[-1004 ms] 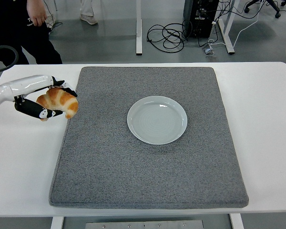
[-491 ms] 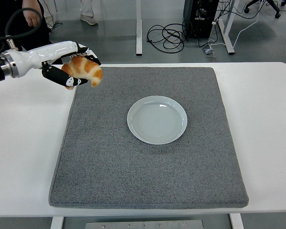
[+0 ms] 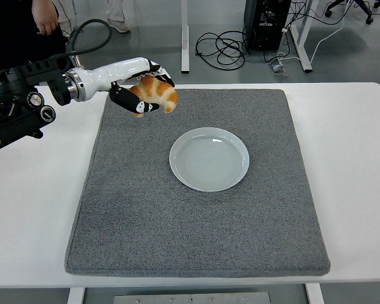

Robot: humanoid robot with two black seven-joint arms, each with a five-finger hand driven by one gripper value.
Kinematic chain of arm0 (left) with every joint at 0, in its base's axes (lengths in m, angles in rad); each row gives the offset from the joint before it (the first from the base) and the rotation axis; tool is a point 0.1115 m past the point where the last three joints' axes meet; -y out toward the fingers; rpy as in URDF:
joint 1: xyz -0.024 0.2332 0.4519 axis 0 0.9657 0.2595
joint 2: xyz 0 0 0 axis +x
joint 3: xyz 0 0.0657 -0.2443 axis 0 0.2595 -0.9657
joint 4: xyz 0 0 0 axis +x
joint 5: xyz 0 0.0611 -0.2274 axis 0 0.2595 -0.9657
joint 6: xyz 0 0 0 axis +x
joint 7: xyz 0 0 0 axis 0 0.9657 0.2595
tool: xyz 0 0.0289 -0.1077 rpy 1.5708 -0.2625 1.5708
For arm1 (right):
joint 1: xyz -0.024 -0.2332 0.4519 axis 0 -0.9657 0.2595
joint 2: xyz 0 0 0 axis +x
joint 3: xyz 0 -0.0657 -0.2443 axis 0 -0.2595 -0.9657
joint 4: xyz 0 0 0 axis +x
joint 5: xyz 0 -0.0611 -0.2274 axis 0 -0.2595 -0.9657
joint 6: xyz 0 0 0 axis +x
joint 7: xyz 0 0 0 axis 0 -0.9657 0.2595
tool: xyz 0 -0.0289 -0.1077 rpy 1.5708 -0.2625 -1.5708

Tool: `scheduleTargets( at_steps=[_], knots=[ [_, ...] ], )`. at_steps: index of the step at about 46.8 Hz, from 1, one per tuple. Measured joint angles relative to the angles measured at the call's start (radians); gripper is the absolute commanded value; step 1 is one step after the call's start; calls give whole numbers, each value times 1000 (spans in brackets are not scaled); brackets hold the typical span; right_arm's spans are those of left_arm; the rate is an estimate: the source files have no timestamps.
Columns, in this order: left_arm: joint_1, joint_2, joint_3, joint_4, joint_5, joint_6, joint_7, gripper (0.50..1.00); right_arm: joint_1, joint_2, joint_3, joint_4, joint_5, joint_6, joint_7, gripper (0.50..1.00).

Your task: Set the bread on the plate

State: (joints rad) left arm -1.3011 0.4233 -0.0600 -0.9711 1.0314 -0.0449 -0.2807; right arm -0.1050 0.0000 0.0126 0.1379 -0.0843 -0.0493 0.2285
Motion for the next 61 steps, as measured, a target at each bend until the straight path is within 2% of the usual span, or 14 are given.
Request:
scheduleTargets(
  at_steps=[11, 15, 23, 37, 46, 51, 61],
  knots=[
    [10, -167, 11, 55, 3, 4, 31, 500, 1, 0, 0, 0, 0, 0, 0, 1000],
    [12, -204, 48, 57, 4, 17, 39, 500, 1, 0, 0, 0, 0, 0, 0, 1000],
    [14, -233, 116, 71, 7, 64, 38, 500, 1, 0, 0, 0, 0, 0, 0, 1000],
    [39, -292, 122, 129, 16, 115, 23, 500, 1, 0, 0, 0, 0, 0, 0, 1000],
    [89, -323, 122, 161, 15, 143, 23, 500, 1, 0, 0, 0, 0, 0, 0, 1000],
    [111, -348, 122, 180, 15, 151, 23, 500, 1, 0, 0, 0, 0, 0, 0, 1000],
    [121, -350, 121, 185, 12, 153, 23, 500, 0, 0, 0, 0, 0, 0, 0, 1000]
  ],
)
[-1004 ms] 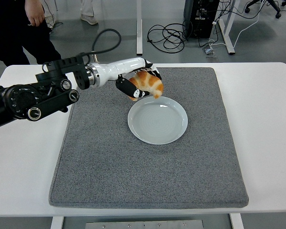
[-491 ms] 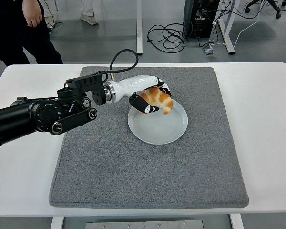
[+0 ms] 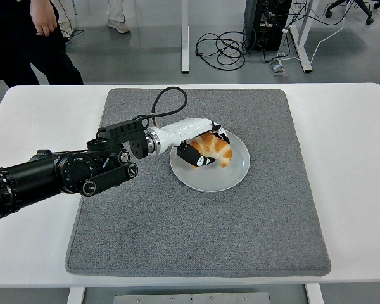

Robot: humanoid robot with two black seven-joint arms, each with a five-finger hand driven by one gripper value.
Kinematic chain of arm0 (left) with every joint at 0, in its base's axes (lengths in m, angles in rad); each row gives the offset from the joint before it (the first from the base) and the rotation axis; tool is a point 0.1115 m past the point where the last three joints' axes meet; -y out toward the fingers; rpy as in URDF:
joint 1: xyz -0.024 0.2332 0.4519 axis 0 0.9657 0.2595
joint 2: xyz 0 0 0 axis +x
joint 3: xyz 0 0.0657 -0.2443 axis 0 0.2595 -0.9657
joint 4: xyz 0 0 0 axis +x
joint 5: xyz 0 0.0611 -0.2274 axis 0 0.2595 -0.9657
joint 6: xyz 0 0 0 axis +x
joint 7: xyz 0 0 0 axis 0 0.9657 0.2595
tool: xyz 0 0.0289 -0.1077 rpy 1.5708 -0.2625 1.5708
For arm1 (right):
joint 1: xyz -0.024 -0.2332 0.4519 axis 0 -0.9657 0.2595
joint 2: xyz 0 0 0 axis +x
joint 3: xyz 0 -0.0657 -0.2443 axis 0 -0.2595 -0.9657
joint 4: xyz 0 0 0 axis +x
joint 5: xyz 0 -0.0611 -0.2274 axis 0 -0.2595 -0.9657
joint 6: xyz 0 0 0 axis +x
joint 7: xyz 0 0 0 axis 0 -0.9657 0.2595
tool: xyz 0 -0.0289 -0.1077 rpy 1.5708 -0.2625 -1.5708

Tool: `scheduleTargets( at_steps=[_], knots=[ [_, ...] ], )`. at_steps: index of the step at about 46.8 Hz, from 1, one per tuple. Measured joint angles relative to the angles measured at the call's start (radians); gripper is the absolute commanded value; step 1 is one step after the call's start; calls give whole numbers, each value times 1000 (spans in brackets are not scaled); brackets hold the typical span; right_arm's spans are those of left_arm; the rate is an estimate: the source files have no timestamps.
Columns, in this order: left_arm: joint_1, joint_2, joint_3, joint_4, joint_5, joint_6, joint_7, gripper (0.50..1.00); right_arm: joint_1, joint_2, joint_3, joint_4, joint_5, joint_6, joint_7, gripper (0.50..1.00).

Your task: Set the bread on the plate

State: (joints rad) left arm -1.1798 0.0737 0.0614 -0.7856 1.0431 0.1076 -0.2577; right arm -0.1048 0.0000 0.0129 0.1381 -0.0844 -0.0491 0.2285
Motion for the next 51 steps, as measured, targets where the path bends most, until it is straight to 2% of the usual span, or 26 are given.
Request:
scheduleTargets(
  at_steps=[33, 34, 37, 42, 51],
  knots=[
    [33, -21, -14, 30, -18, 0, 0, 500, 0, 0, 0, 0, 0, 0, 0, 1000],
    [33, -21, -14, 30, -20, 0, 0, 508, 1, 0, 0, 0, 0, 0, 0, 1000],
    [33, -22, -14, 30, -34, 0, 0, 584, 0, 0, 0, 0, 0, 0, 0, 1000],
    [32, -22, -11, 30, -50, 0, 0, 675, 0, 0, 0, 0, 0, 0, 0, 1000],
    [31, -22, -13, 29, -54, 0, 1, 766, 0, 0, 0, 0, 0, 0, 0, 1000]
  ],
)
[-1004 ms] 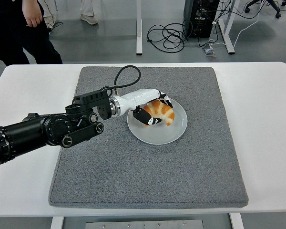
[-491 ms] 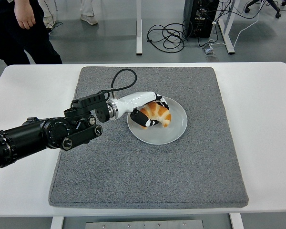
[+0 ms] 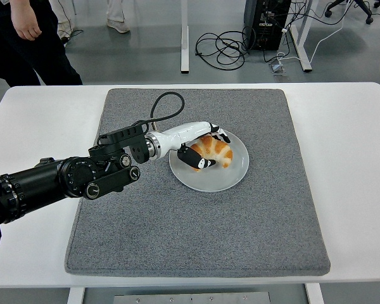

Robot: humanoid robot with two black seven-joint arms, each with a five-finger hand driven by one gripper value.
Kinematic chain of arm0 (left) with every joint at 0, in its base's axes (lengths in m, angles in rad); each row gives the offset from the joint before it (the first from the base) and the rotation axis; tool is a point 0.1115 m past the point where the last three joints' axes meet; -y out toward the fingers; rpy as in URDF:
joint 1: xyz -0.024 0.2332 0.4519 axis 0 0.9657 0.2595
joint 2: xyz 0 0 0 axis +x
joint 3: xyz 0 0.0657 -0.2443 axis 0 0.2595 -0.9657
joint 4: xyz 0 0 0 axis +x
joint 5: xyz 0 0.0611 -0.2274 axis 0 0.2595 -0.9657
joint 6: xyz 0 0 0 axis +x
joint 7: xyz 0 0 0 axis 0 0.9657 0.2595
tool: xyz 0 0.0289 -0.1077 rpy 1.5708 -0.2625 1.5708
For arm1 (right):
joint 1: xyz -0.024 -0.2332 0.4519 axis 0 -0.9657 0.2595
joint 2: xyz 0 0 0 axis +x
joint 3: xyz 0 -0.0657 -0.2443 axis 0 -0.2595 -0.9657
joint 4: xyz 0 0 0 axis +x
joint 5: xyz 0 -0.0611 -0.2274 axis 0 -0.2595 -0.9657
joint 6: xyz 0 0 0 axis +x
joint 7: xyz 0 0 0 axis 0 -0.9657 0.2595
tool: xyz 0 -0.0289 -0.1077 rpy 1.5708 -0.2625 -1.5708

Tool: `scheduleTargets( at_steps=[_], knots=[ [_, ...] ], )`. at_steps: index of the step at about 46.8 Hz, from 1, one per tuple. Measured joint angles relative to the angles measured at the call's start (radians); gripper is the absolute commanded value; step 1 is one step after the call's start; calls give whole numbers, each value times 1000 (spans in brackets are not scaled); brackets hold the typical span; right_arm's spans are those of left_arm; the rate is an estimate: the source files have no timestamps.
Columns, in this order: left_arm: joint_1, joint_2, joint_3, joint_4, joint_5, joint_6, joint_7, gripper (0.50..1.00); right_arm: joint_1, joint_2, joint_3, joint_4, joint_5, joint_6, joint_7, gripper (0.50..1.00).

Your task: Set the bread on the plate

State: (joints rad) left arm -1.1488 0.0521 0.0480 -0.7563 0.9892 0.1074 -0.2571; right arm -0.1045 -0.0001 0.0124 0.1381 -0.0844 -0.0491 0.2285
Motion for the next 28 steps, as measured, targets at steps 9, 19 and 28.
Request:
scheduleTargets(
  at_steps=[9, 19, 28],
  knots=[
    [1, 1, 0, 0, -29, 0, 1, 810, 0, 0, 0, 0, 0, 0, 0, 1000],
    [1, 2, 0, -1, -48, 0, 1, 828, 0, 0, 0, 0, 0, 0, 0, 1000],
    [-8, 4, -6, -15, -61, 0, 1, 842, 0, 0, 0, 0, 0, 0, 0, 1000]
  ],
)
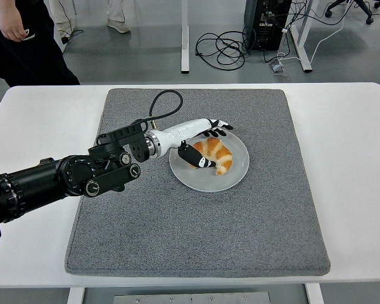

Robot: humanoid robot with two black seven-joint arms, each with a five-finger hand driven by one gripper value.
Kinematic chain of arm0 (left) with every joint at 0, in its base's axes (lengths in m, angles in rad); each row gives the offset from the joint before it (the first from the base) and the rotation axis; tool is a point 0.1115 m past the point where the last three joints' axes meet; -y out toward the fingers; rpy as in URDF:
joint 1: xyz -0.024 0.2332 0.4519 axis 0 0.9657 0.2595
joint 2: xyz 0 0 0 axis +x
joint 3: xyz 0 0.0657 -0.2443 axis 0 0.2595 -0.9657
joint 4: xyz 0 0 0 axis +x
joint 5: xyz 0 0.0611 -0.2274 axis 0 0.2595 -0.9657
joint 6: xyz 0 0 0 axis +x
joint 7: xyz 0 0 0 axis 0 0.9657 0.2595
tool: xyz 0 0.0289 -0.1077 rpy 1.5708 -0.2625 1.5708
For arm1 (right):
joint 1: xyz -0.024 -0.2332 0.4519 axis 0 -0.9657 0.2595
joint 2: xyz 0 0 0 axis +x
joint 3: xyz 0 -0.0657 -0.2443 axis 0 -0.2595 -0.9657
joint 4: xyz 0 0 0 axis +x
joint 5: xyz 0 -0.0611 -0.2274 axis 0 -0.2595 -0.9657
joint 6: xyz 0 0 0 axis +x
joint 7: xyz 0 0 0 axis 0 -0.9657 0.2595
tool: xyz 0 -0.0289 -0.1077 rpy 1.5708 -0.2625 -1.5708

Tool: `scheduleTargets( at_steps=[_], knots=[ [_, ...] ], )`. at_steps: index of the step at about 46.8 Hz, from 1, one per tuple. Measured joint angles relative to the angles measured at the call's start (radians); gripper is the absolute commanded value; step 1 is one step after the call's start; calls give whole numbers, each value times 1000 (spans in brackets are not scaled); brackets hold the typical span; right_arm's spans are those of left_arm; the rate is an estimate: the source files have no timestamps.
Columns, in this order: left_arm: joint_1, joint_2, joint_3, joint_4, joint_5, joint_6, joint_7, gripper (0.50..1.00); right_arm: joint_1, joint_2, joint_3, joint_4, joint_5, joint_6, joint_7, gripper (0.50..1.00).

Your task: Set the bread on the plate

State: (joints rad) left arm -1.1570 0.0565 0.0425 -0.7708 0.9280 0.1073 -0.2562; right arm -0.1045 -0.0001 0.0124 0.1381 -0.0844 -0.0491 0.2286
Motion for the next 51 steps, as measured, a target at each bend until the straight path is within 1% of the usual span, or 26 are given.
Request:
scheduleTargets(
  at_steps=[4, 8, 19, 24, 30, 35, 41, 51],
  knots=[
    [-5, 5, -1, -7, -35, 0, 0, 854, 0, 0, 0, 0, 0, 0, 0, 1000],
    [-20, 15, -11, -17, -81, -1, 0, 880, 0, 0, 0, 0, 0, 0, 0, 1000],
    [-47, 72, -79, -32, -197, -3, 3, 946, 0, 0, 0, 0, 0, 0, 0, 1000],
    [-48, 100, -129, -32, -291, -12, 7, 955, 0, 0, 0, 0, 0, 0, 0, 1000],
    [-48, 142, -143, -31, -369, -24, 9, 957, 0, 0, 0, 0, 0, 0, 0, 1000],
    [-47, 178, -171, -31, -454, -55, 9, 958, -1, 0, 0, 0, 0, 0, 0, 1000],
    [-37, 224, -218, -31, -550, -111, 10, 958, -1, 0, 0, 0, 0, 0, 0, 1000],
    [1, 312, -304, -31, -694, -233, 11, 960, 0, 0, 0, 0, 0, 0, 0, 1000]
  ],
)
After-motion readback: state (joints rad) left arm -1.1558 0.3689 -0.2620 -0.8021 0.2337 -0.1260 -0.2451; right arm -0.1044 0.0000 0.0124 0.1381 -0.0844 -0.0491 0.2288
